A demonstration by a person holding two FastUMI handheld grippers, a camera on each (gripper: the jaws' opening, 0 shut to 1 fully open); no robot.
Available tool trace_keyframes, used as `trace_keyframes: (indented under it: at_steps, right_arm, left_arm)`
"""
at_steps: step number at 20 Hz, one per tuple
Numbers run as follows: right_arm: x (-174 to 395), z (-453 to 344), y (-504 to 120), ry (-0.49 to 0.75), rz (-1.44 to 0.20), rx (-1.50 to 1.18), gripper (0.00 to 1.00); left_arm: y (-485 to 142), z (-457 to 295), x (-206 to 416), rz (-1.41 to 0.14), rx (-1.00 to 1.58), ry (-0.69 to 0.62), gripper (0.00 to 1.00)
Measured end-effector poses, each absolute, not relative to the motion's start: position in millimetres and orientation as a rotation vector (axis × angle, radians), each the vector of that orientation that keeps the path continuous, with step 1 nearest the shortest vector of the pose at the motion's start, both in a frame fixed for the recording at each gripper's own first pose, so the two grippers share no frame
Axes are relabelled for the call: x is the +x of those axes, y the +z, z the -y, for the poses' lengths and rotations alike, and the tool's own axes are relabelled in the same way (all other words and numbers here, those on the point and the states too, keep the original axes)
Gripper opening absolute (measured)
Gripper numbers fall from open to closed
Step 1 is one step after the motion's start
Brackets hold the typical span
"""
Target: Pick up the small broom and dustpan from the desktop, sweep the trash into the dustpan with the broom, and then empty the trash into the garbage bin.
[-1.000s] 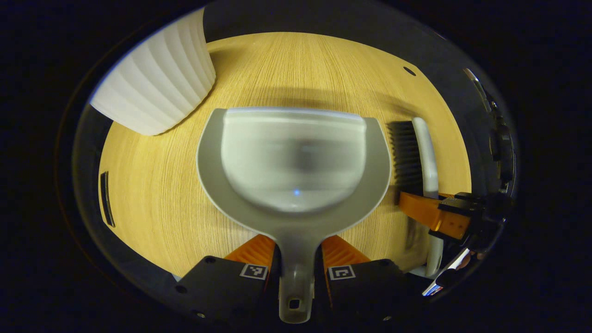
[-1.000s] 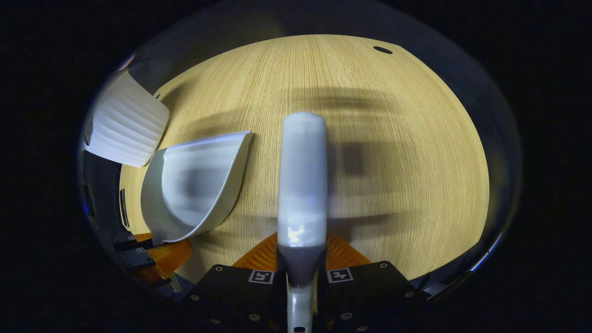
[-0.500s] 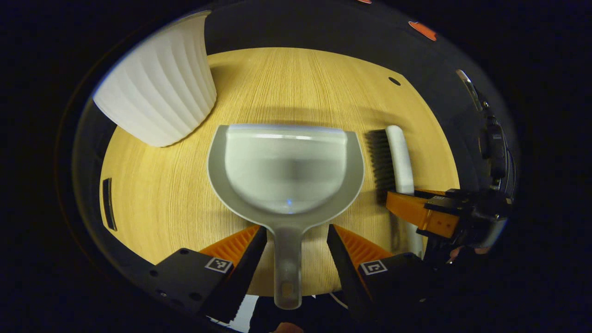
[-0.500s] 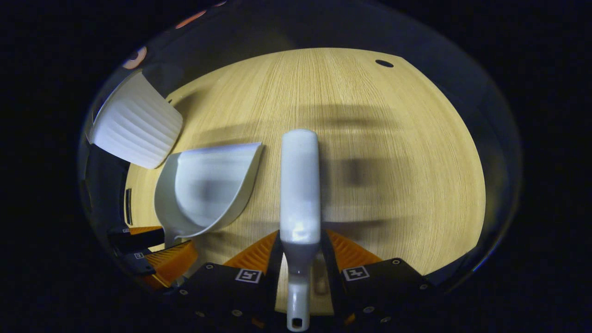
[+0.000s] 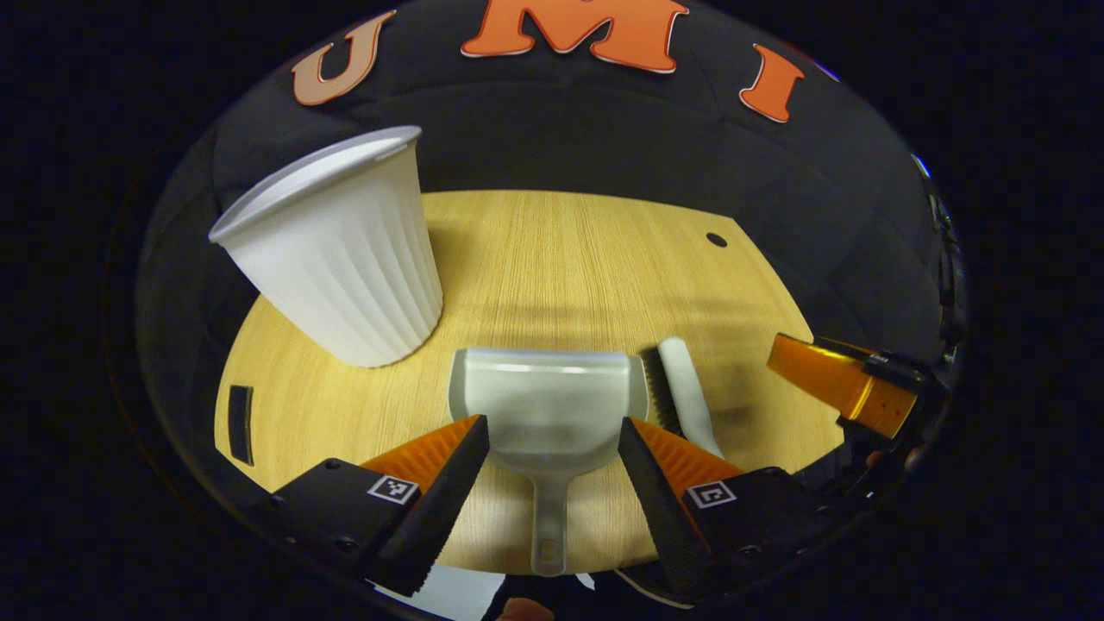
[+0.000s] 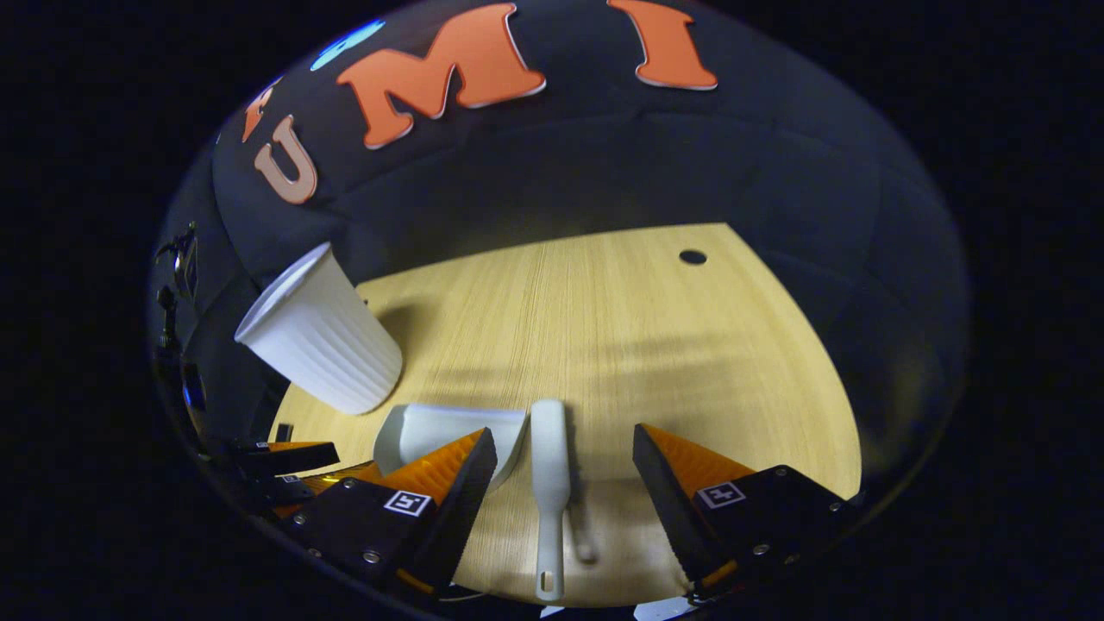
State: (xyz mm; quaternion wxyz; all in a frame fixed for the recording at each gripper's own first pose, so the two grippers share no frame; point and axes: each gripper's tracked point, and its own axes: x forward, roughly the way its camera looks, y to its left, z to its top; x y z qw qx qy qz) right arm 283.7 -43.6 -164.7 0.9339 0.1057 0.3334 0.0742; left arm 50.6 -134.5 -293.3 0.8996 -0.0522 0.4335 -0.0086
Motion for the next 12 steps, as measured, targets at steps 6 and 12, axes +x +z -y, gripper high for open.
trace_keyframes:
  at_steps: [6, 12]
  right_arm:
    - [302.0, 75.8, -75.7, 0.069, -0.262, 0.139, 0.95]
    - [274.1, 78.0, 29.3, 0.028, 0.103, -0.030, 0.95]
  left_arm:
    - [-229.2, 129.5, 49.8, -0.560, -0.088, 0.033, 0.97]
    - [-208.9, 125.4, 22.1, -0.177, -0.123, 0.102, 0.96]
